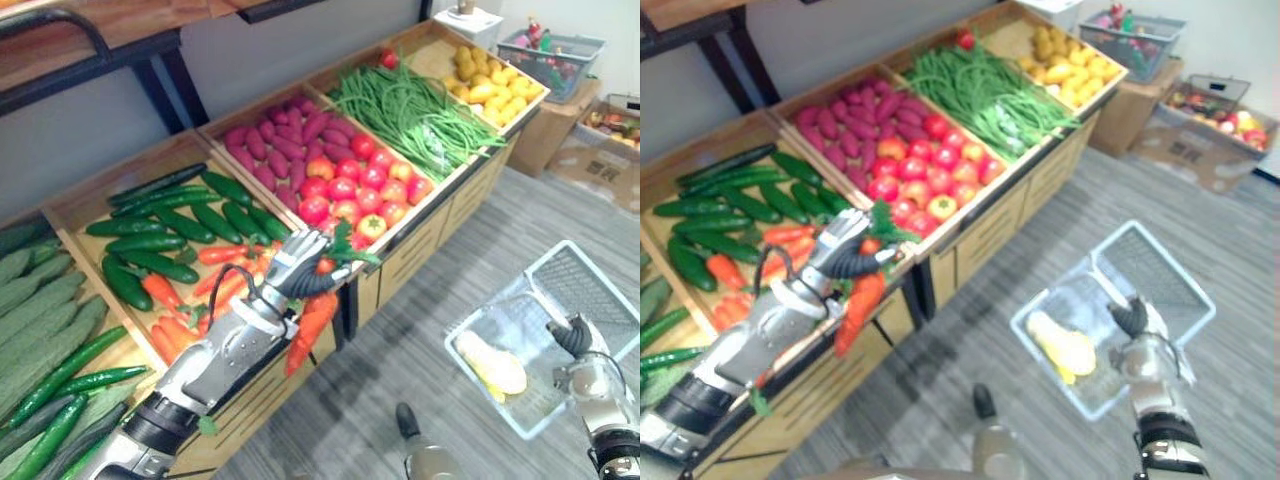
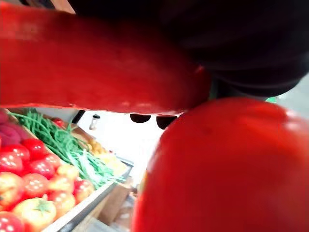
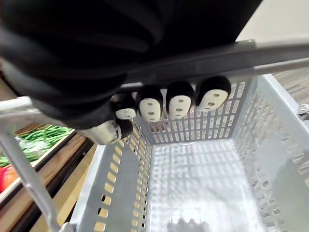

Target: Pick vegetable in the basket

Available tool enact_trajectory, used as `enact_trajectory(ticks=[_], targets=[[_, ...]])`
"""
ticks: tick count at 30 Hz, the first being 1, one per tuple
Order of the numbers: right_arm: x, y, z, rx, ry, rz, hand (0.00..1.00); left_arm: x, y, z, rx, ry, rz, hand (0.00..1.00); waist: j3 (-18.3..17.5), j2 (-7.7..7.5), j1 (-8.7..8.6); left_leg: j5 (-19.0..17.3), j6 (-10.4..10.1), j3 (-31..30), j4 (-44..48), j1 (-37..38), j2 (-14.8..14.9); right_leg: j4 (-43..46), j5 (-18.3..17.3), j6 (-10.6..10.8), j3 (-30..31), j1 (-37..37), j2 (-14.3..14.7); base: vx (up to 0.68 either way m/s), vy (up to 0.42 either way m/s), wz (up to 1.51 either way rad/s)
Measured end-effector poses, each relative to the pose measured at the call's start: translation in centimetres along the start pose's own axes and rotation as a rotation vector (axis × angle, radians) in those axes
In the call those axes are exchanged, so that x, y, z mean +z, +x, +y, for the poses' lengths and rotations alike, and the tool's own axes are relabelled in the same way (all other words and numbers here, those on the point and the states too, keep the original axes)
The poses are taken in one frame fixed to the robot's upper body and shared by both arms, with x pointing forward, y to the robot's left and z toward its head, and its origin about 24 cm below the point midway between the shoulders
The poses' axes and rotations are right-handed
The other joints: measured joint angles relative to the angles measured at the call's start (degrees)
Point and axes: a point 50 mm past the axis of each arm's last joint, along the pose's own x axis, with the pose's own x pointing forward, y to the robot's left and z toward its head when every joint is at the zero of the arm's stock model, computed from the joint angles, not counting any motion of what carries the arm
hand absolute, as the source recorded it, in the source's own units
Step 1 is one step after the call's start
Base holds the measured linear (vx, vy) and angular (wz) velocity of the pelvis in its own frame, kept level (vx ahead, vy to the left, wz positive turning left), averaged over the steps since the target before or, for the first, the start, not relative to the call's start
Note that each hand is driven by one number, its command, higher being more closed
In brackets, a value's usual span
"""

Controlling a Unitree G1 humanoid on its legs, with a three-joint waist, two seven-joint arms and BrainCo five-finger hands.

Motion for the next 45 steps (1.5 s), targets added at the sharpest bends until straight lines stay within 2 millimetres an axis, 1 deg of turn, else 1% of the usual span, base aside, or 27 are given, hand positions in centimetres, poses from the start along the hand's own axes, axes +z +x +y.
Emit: enact_trajectory(ticks=[1,2,3,4,5,6,7,8,9,10,12,14,16,20,23,25,26,28,30,31,32,33,34,35,37,42,45], targets=[[1.0,0.0,0.1,0.010,-0.019,-0.048,1.00,0.4,0.3,-0.4,0.005,-0.024,-0.011,1.00,0.01,-0.21,1.11,-1.23,0.96,2.44,1.61,0.09,0.41,0.65,0.70,-1.47,-1.85,-1.19,-0.24,-0.14,0.166,-0.94],[2.4,0.3,0.4,0.025,-0.026,-0.101,1.00,0.7,0.6,-0.7,0.009,-0.043,-0.020,1.00,0.14,-0.26,2.19,-1.57,1.83,5.26,2.00,0.22,0.91,1.16,0.68,-9.64,-9.75,-2.81,-2.57,-0.13,0.116,-0.98],[3.1,0.5,0.5,0.035,-0.028,-0.123,1.00,0.9,0.7,-0.9,0.012,-0.053,-0.022,1.00,0.36,-0.19,2.60,-1.37,2.31,6.72,2.00,0.47,0.83,2.70,-1.13,-13.40,-16.56,-3.89,-4.43,-0.14,0.147,-1.08],[4.4,0.8,1.2,0.060,-0.026,-0.160,1.00,1.0,0.8,-1.0,0.009,-0.064,-0.016,1.00,1.12,0.25,3.15,-1.46,2.64,9.65,2.20,2.00,1.53,7.55,-6.70,-19.72,-28.90,-5.30,-8.36,-0.08,0.105,-0.88],[4.9,0.8,1.9,0.080,-0.022,-0.173,1.00,0.9,0.8,-1.1,0.005,-0.065,-0.013,1.00,1.17,0.31,3.51,-1.57,2.80,10.92,2.53,2.83,2.29,10.14,-7.96,-21.42,-32.72,-5.73,-9.81,-0.07,0.089,-0.95],[5.5,0.5,3.3,0.127,-0.020,-0.193,1.00,0.8,0.8,-0.9,0.009,-0.061,-0.005,1.00,1.12,0.06,4.07,-2.35,3.12,12.62,3.90,4.17,3.35,16.82,-7.36,-21.32,-37.31,-5.48,-11.91,-0.03,0.048,-0.77],[6.4,0.4,4.2,0.165,-0.026,-0.220,1.00,0.7,0.9,-0.1,0.039,-0.064,0.001,1.00,1.29,-0.64,3.95,-4.35,2.69,12.64,4.94,4.96,3.33,16.59,-0.95,-17.55,-38.50,-3.88,-11.18,-0.03,0.029,-0.85],[7.2,0.6,4.6,0.179,-0.026,-0.240,1.00,0.5,0.8,0.4,0.059,-0.066,0.009,1.00,1.36,-0.26,4.21,-4.54,2.77,13.46,4.76,5.13,4.26,14.01,2.97,-15.89,-37.54,-3.87,-9.28,-0.04,-0.015,-0.99],[8.6,0.9,5.0,0.199,-0.021,-0.281,1.00,0.1,0.7,1.3,0.086,-0.047,0.023,1.00,1.15,1.35,5.04,-3.24,2.99,16.67,2.58,5.43,6.88,11.98,5.41,-16.51,-35.74,-4.05,-7.14,-0.06,-0.036,-0.80],[9.2,1.1,5.0,0.202,-0.023,-0.296,1.00,-0.5,0.4,1.6,0.098,-0.044,0.054,1.00,1.12,1.03,4.31,-0.95,2.57,17.09,-0.35,5.81,5.54,23.07,-3.18,-15.58,-36.63,-5.70,-9.81,-0.03,-0.043,-0.52],[9.8,1.6,5.1,0.212,-0.034,-0.301,1.00,-1.1,-0.6,1.5,0.087,-0.049,0.102,1.00,0.88,0.61,3.94,0.58,2.39,18.18,-2.12,6.65,4.27,26.89,-8.60,-11.86,-36.05,-4.45,-11.06,0.07,-0.068,-0.31],[10.5,1.8,5.2,0.226,-0.048,-0.316,1.00,-1.9,-1.8,1.7,0.091,-0.072,0.162,1.00,0.81,1.19,4.19,2.10,2.20,18.62,-3.47,6.30,3.44,20.20,-8.25,-10.65,-35.91,-2.95,-8.97,0.07,-0.087,-0.46],[11.1,1.7,5.8,0.265,-0.079,-0.344,1.00,-2.5,-2.7,2.1,0.094,-0.058,0.204,1.00,0.82,1.49,4.44,4.69,1.44,19.08,-7.50,6.20,3.23,4.97,-3.60,-7.37,-35.64,1.32,-4.86,0.05,-0.138,-0.59],[11.3,1.4,6.4,0.317,-0.129,-0.367,1.00,-3.0,-3.8,1.3,0.047,-0.071,0.249,1.00,0.68,1.35,4.18,6.85,0.83,20.33,-8.99,6.42,3.44,-7.05,3.22,-8.80,-32.94,4.39,-1.45,0.00,-0.086,-0.46],[11.9,1.7,6.0,0.334,-0.164,-0.392,1.00,-3.5,-4.2,0.8,0.019,-0.078,0.281,1.00,0.58,1.76,3.85,6.96,0.65,20.11,-7.19,6.49,4.49,-8.35,4.10,-9.20,-31.40,4.84,-0.19,-0.03,-0.033,-0.34],[12.6,1.9,6.0,0.349,-0.215,-0.426,1.00,-3.7,-4.4,0.0,-0.022,-0.101,0.293,1.00,0.77,2.07,3.93,6.95,0.66,18.26,-1.35,6.32,6.45,-8.36,3.93,-9.41,-29.72,6.37,0.68,-0.03,-0.021,-0.36],[13.0,2.0,5.9,0.352,-0.233,-0.441,1.00,-3.7,-4.5,-0.3,-0.031,-0.117,0.295,1.00,0.88,2.30,4.11,6.94,0.67,16.39,0.63,5.81,6.79,-8.36,3.73,-9.68,-29.18,6.85,0.62,-0.07,0.027,-0.53],[15.2,2.5,5.1,0.335,-0.277,-0.509,1.00,-3.3,-4.5,-1.1,-0.052,-0.154,0.281,1.00,1.04,3.14,4.31,4.71,0.69,2.64,5.12,2.71,4.99,-8.37,2.93,-10.13,-26.43,6.94,0.68,-0.10,0.075,-0.59],[16.4,2.8,4.5,0.317,-0.257,-0.537,1.00,-2.8,-4.2,-1.3,-0.060,-0.163,0.253,1.00,0.94,3.59,4.19,3.11,0.00,-5.18,2.58,0.11,2.75,-8.41,2.90,-10.10,-25.26,5.40,0.66,-0.18,0.120,-0.48],[17.1,2.9,4.1,0.306,-0.241,-0.553,1.00,-2.4,-4.0,-1.2,-0.057,-0.164,0.232,1.00,0.87,3.92,4.00,3.17,-0.02,-6.75,-2.49,-0.70,1.49,-8.74,2.40,-9.43,-24.89,3.78,0.89,-0.22,0.135,-0.47],[17.3,3.0,3.8,0.298,-0.233,-0.560,1.00,-2.2,-3.7,-1.3,-0.058,-0.167,0.218,1.00,1.07,5.02,4.10,3.12,-0.24,-7.19,-5.32,-1.17,2.19,-8.38,1.50,-8.00,-24.97,3.16,1.55,-0.16,0.073,-0.61],[17.6,2.9,4.0,0.309,-0.212,-0.569,1.00,-2.1,-3.5,-1.8,-0.075,-0.174,0.210,1.00,1.49,5.93,5.22,3.20,-0.61,-4.73,-5.98,-1.54,3.39,-2.44,1.85,-9.54,-25.32,0.47,1.71,0.00,0.084,-0.43],[17.6,2.8,4.1,0.316,-0.211,-0.573,1.00,-1.7,-3.4,-2.4,-0.104,-0.185,0.193,1.00,1.44,5.24,4.79,4.47,-0.46,-4.61,-7.63,-0.60,2.33,1.36,-0.04,-9.31,-25.11,0.34,0.75,0.07,0.090,-0.33],[17.7,2.8,4.1,0.315,-0.211,-0.577,1.00,-1.5,-3.4,-2.7,-0.121,-0.186,0.182,1.00,1.52,4.76,4.73,5.27,-0.27,-4.37,-8.53,-0.23,1.36,-0.47,-0.29,-8.42,-24.88,1.19,0.09,0.11,0.122,-0.04],[18.3,2.9,3.8,0.308,-0.204,-0.595,1.00,-0.8,-3.0,-3.6,-0.168,-0.199,0.143,1.00,1.52,5.35,4.72,7.10,0.14,-2.85,-11.16,0.73,-0.75,-5.05,2.74,-7.34,-23.29,2.23,-0.76,0.05,0.080,-0.19],[18.7,2.3,4.8,0.353,-0.211,-0.617,1.00,0.1,-1.4,-4.3,-0.217,-0.188,0.065,1.00,1.60,5.12,4.85,7.50,0.26,0.64,-13.07,2.63,-2.03,-8.30,5.21,-6.89,-20.16,2.74,-1.11,0.03,0.039,-0.35],[19.3,1.9,5.5,0.400,-0.229,-0.639,1.00,-0.2,-1.0,-5.1,-0.270,-0.157,0.057,1.00,1.80,4.65,3.98,7.41,0.35,1.75,-13.28,3.89,-2.16,-8.31,5.29,-6.80,-18.93,3.20,-0.71,0.00,0.009,-0.23]])
